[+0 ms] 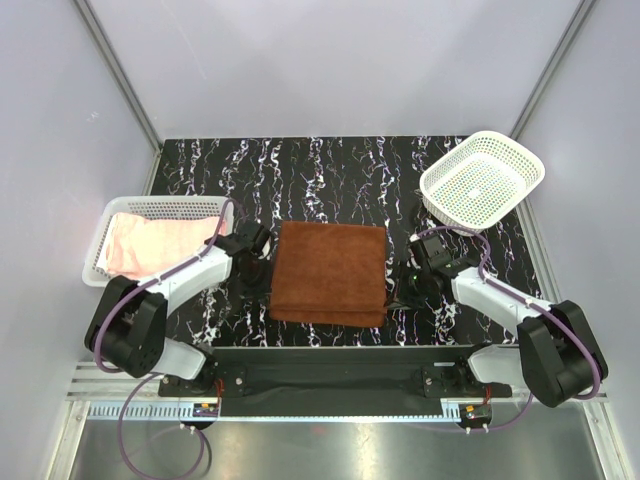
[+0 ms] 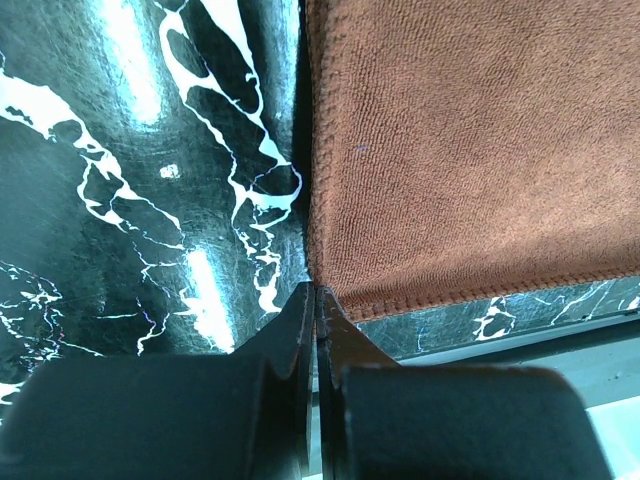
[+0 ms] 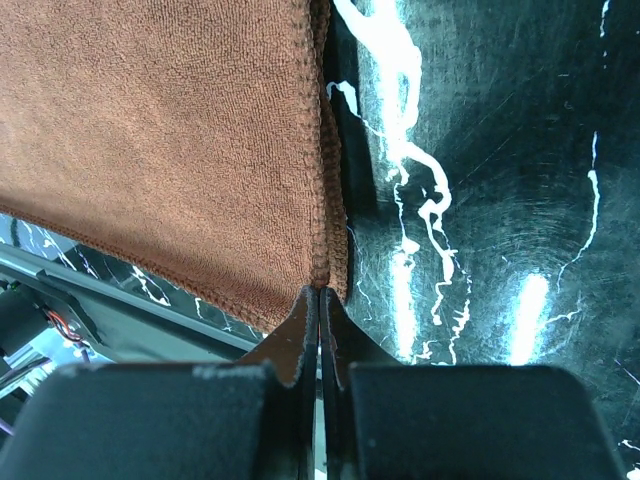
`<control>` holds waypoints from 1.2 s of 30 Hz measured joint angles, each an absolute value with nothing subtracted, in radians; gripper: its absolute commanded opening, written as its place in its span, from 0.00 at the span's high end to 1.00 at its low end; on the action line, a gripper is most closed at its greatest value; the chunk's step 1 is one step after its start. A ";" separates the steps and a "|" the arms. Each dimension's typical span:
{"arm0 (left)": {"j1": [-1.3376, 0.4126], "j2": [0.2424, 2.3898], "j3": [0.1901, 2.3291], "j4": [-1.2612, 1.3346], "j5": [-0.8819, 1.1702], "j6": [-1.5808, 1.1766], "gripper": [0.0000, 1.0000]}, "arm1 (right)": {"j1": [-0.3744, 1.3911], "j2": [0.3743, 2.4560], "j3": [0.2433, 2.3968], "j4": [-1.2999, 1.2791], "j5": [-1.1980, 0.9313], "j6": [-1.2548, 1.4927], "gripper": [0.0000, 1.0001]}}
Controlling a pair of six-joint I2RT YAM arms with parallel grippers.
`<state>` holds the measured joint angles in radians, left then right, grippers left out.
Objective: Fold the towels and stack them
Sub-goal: Fold the towel
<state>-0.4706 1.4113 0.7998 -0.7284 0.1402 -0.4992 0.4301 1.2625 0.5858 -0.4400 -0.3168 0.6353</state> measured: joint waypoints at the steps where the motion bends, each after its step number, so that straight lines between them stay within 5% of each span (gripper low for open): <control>1: -0.471 1.411 0.798 -0.727 0.141 -0.500 1.00 | 0.430 1.262 0.586 -0.439 -0.318 0.635 1.00; 14: -0.473 1.323 0.990 -0.820 0.154 -0.522 1.00 | 0.430 1.216 0.759 -0.614 -0.297 0.632 1.00; 31: -0.477 1.267 0.743 -0.791 0.189 -0.551 1.00 | 0.431 1.111 0.585 -0.612 -0.339 0.661 0.99; 36: -0.482 1.295 0.743 -0.779 0.186 -0.553 0.82 | 0.432 1.136 0.546 -0.559 -0.342 0.675 0.85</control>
